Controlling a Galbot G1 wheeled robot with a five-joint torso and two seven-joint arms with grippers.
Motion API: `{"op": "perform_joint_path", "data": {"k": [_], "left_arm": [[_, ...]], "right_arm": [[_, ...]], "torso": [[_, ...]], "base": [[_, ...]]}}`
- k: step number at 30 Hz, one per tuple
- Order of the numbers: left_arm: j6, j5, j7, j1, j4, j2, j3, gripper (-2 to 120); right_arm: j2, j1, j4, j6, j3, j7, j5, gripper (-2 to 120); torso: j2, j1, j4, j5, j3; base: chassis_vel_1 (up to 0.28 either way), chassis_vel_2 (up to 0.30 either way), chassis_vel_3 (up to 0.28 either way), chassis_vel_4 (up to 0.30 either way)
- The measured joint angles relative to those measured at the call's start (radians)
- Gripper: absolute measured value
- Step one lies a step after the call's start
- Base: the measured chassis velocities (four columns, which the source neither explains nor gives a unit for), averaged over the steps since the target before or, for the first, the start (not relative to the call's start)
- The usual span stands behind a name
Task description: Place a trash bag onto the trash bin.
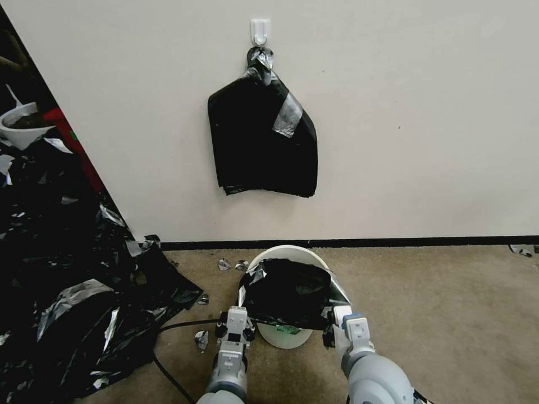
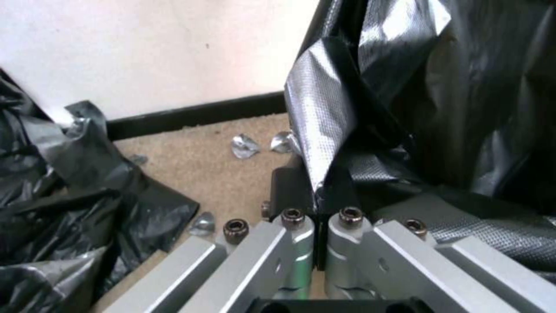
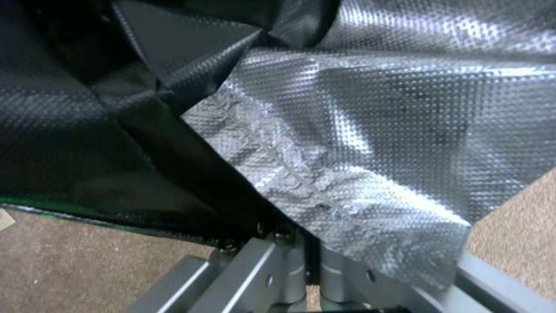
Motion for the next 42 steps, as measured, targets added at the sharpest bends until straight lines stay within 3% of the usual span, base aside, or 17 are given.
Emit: {"op": "perform_joint_path", "data": {"k": [6,8,13,16,17,21,32,37,40,41,42], "left_arm": [[-0.01,0.002,-0.01,0.032,-0.002,0.02,0.0,0],[-0.018,0.002,-0.019,0.061,-0.021,0.028,0.0,0],[-0.034,-0.002,-0.026,0.069,-0.023,0.032,-0.009,0],[-0.035,-0.018,-0.027,0.063,-0.018,0.031,-0.012,0],[-0.033,-0.032,-0.027,0.053,-0.01,0.03,-0.013,0],[-0.024,-0.045,-0.027,0.008,0.004,0.018,-0.01,0],[0.014,-0.078,-0.031,-0.05,0.036,0.019,0.009,0],[0.016,-0.107,-0.034,-0.027,0.064,0.073,0.012,0],[0.032,-0.137,-0.017,-0.013,0.062,0.106,0.011,0],[0.04,-0.146,0.004,-0.013,0.06,0.116,0.011,0],[0.049,-0.153,0.047,-0.024,0.058,0.136,-0.005,0]], "right_arm": [[-0.005,-0.005,0.026,0.009,-0.011,-0.002,-0.026,0],[-0.009,-0.007,0.03,0.012,-0.012,-0.005,-0.035,0],[-0.008,0.0,0.023,0.014,-0.011,-0.009,-0.044,0],[-0.006,0.005,0.016,0.014,-0.011,-0.009,-0.049,0],[-0.007,0.009,0.007,0.014,-0.013,-0.009,-0.053,0],[-0.007,0.028,-0.029,0.012,-0.029,-0.009,-0.061,0],[0.019,0.074,-0.098,0.003,-0.062,-0.01,-0.083,0],[0.022,0.059,-0.052,0.006,-0.06,-0.009,-0.105,0],[0.023,0.054,-0.045,0.009,-0.058,-0.009,-0.111,0],[0.023,0.054,-0.044,0.009,-0.058,-0.009,-0.114,0],[0.025,0.055,-0.043,0.01,-0.058,-0.009,-0.116,0]], "torso": [[0.0,0.0,-0.0002,-0.0001,0.0],[0.0,0.0,0.0016,-0.0025,0.0],[0.0,0.0,0.0011,-0.0037,0.0],[0.0,0.0,0.0017,-0.003,0.0],[0.0,0.0,0.0017,-0.001,0.0],[0.0,0.0,0.0006,-0.001,0.0],[0.0,0.0,0.0003,-0.0008,0.0],[0.0,0.0,0.0003,-0.0004,0.0],[0.0,0.0,0.0018,-0.0028,0.0],[0.0,0.0,0.0021,-0.0049,0.0],[0.0,0.0,0.0015,-0.0034,0.0]], "base": [[0.0,0.0,0.0,0.0],[0.0,0.0,0.0,0.0],[0.0,0.0,0.0,0.0],[0.0,0.0,0.0,0.0],[0.0,0.0,0.0,0.0],[0.0,0.0,0.0,0.0],[0.0,0.0,0.0,0.0],[0.0,0.0,0.0,0.0],[0.0,0.0,0.0,0.0],[0.0,0.0,0.0,0.0],[0.0,0.0,0.0,0.0]]}}
